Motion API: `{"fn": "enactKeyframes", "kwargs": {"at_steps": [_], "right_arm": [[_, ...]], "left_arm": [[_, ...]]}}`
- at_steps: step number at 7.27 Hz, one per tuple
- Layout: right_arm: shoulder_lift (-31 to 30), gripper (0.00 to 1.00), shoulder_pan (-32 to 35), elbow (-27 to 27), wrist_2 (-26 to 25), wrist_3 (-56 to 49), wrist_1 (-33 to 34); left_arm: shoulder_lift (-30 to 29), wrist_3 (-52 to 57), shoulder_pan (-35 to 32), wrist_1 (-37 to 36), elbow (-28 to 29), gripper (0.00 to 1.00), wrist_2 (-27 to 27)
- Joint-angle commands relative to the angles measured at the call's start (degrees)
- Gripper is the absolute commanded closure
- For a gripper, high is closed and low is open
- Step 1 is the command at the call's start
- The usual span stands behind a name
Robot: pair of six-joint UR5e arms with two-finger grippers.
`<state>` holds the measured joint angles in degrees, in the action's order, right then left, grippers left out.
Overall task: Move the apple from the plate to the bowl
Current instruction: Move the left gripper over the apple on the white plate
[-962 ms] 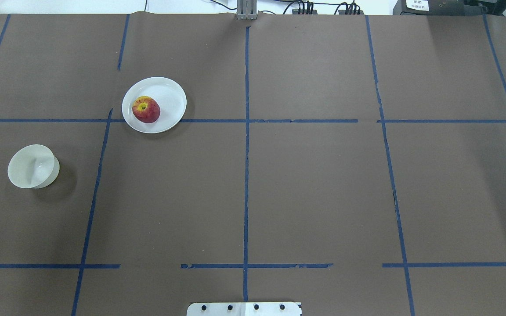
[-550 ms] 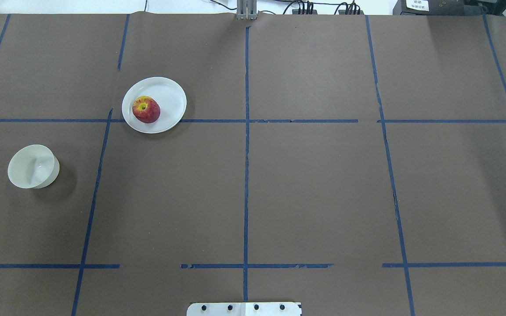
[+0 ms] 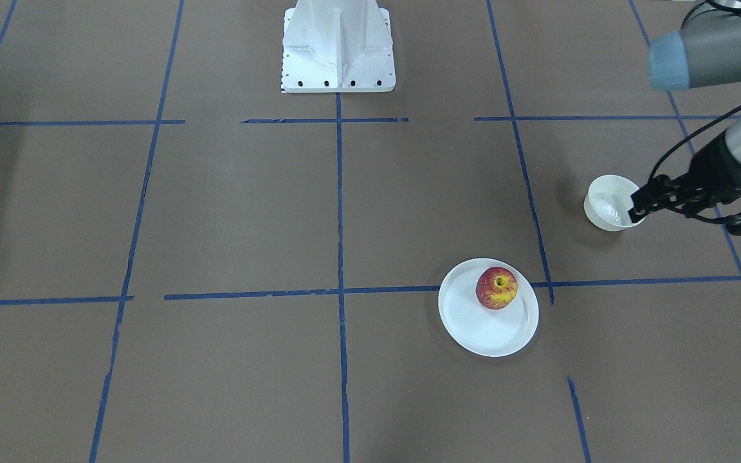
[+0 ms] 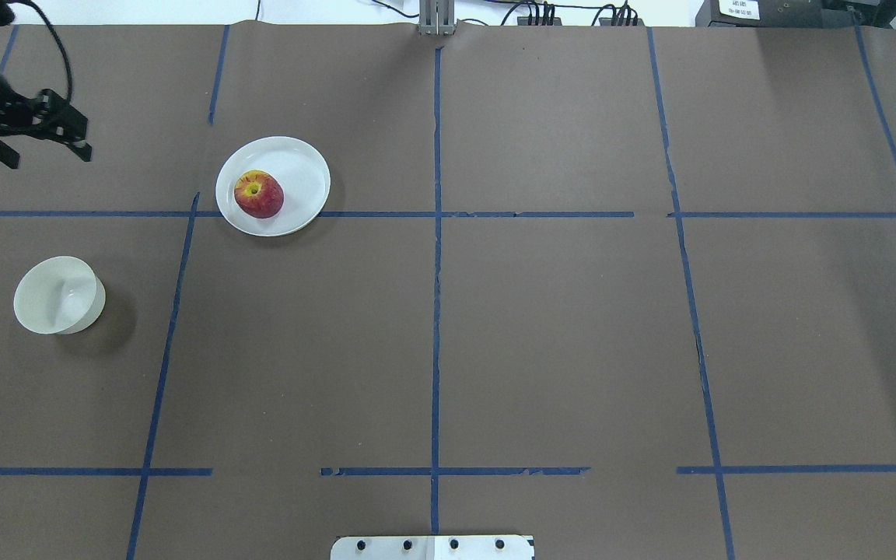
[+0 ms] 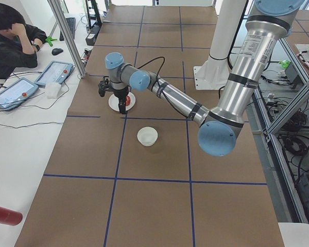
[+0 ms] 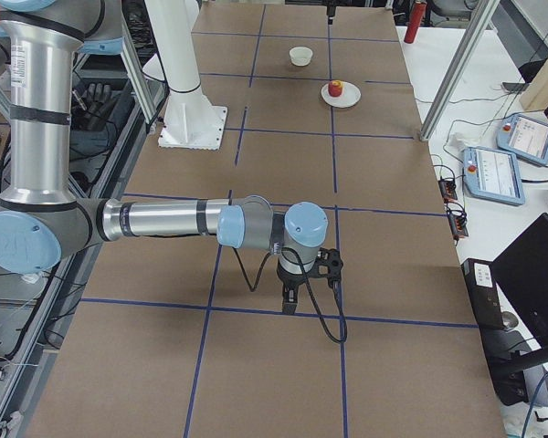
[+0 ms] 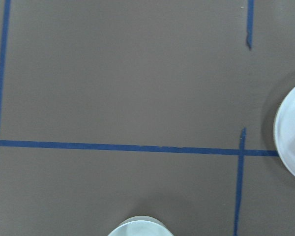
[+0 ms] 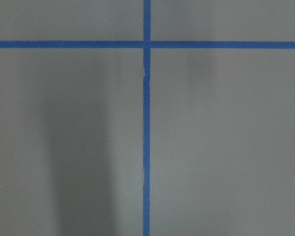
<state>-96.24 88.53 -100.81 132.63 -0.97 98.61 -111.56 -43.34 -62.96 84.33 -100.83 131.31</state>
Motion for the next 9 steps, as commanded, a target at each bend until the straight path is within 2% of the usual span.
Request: {"fn": "enactKeyframes", "kwargs": {"at_steps": [1,5,9], "right_arm": [[0.1,0.0,0.0,0.0,0.0,0.0,0.0],[0.0,0.0,0.0,0.0,0.0,0.0,0.0],[0.0,0.0,0.0,0.0,0.0,0.0,0.1]], "left_arm": [[-9.9,-9.6,6.9,0.3,8.0,0.0,-4.1],[-15.5,-16.5,10.1,16.9,23.4,0.0,-5.9],[-16.6,-18.0,12.2,22.4,28.4,0.0,-6.0]]}}
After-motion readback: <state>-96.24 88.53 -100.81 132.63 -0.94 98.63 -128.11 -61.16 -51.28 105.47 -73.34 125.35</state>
